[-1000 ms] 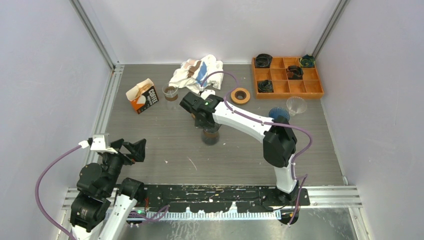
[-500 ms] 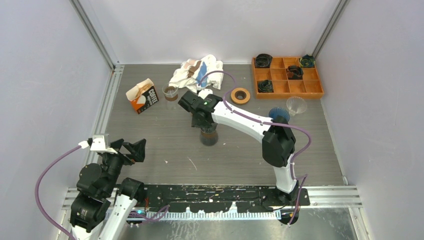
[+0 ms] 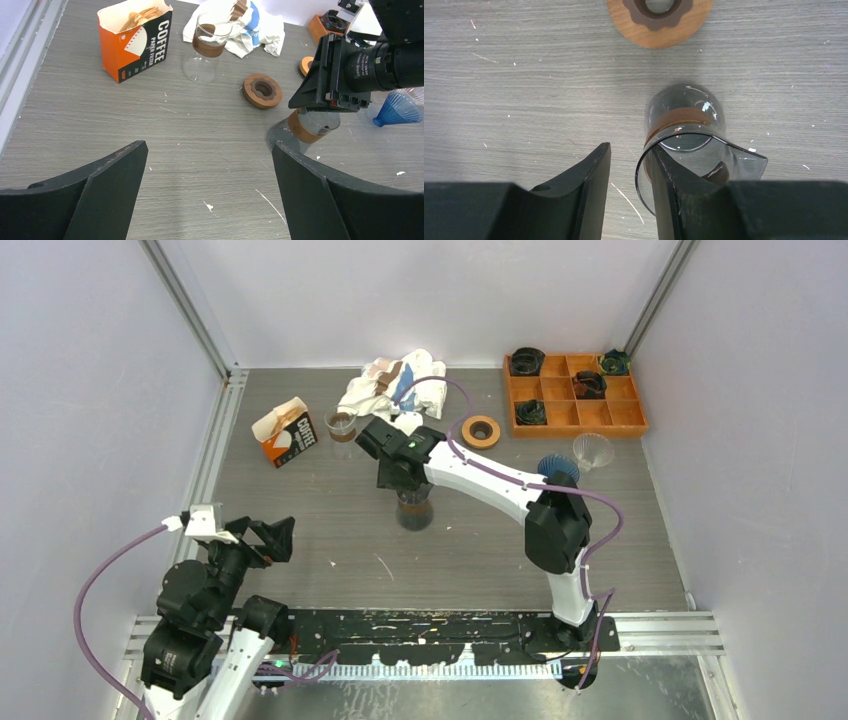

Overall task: Place the coffee filter in the dripper
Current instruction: Place the coffee server at the center of the board.

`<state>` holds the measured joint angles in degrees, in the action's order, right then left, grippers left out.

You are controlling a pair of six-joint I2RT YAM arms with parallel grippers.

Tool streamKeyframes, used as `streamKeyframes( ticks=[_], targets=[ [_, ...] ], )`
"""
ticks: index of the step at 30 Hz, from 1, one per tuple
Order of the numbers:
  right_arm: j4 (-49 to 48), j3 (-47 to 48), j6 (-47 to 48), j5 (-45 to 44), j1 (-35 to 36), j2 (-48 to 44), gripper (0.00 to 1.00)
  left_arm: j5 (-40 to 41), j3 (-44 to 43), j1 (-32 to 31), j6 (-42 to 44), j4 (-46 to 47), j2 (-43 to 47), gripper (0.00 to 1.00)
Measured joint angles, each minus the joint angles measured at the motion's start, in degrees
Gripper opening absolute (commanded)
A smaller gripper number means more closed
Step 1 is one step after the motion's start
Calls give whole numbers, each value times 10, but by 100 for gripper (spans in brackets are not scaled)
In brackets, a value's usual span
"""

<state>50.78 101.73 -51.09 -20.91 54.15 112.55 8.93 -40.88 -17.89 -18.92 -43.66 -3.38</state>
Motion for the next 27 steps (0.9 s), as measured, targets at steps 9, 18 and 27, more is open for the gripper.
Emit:
streamKeyframes(
  ticks=[9, 18, 27],
  targets=[
    [-45, -44, 3, -10, -23, -14, 49, 0, 0, 0, 0, -2, -15, 99],
    [-96, -78, 67, 36, -47, -99, 58, -2, 0, 0, -2, -4, -43, 99],
    [-176, -172, 158, 139, -131, -217, 78, -2, 0, 0, -4, -6, -58, 99]
  ],
)
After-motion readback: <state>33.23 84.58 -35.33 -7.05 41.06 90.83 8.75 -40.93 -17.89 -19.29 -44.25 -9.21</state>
